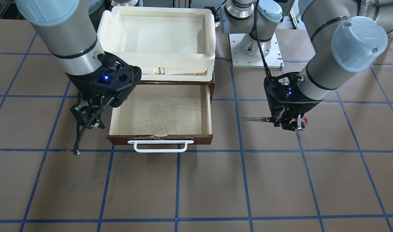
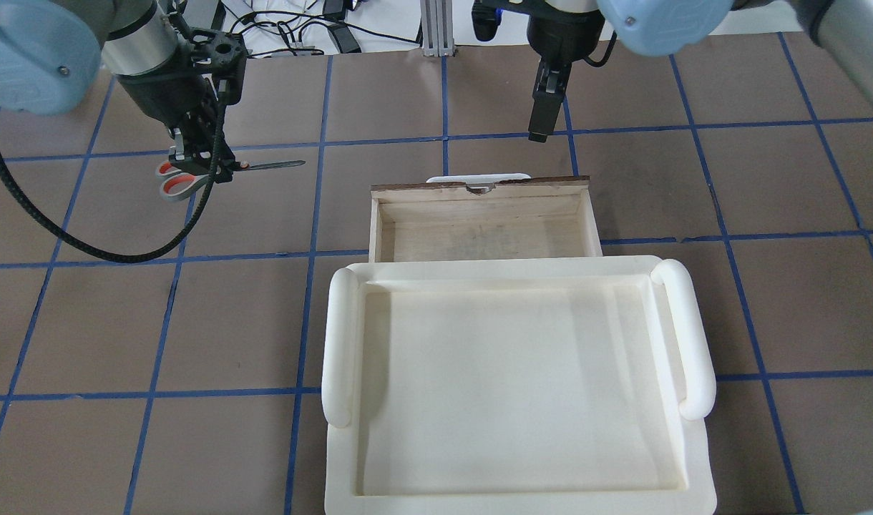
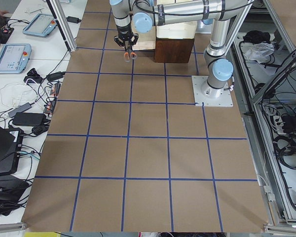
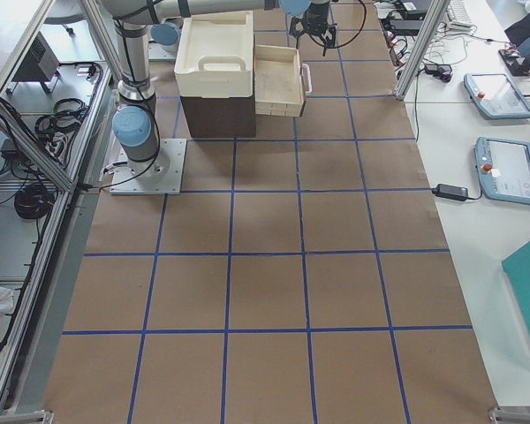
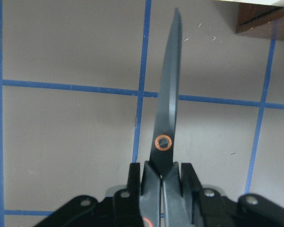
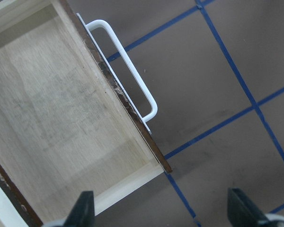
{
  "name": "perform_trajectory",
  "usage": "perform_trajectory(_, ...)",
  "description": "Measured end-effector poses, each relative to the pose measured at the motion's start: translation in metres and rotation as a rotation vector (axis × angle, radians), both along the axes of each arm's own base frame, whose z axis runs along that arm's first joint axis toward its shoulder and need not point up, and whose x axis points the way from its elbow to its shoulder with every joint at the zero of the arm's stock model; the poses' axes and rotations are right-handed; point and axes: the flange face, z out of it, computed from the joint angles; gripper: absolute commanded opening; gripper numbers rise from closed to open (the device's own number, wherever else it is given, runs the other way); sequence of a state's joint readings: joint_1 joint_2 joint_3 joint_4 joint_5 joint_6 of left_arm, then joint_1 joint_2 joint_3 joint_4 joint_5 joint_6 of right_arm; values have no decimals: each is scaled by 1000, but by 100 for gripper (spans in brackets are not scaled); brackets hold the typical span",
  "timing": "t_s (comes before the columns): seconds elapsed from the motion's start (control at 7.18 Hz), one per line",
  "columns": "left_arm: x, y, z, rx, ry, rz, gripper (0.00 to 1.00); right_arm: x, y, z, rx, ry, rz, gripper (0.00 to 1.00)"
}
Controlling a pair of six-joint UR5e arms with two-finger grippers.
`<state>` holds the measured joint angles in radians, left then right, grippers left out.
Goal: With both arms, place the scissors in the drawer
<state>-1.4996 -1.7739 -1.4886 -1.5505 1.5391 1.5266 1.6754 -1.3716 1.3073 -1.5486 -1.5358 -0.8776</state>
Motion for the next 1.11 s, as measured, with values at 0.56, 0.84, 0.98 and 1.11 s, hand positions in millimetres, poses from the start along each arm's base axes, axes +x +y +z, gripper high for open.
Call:
perform_trajectory(0.56,-125,32,3,-15,-32,3,8,-28,56,45,-24,16,-654,100)
perform_trajectory(0.84,-199,58,-5,-51,-24,-43,8,-28,71,47,11,9,-871,100)
perform_trajectory(0.98,-228,67,-16,-62,-20,-78,8,-27,76,50,15,3,-907,100)
perform_trajectory(1.11,-252,75,-28,-63,-20,-110,8,-26,78,52,18,-5,-925,100)
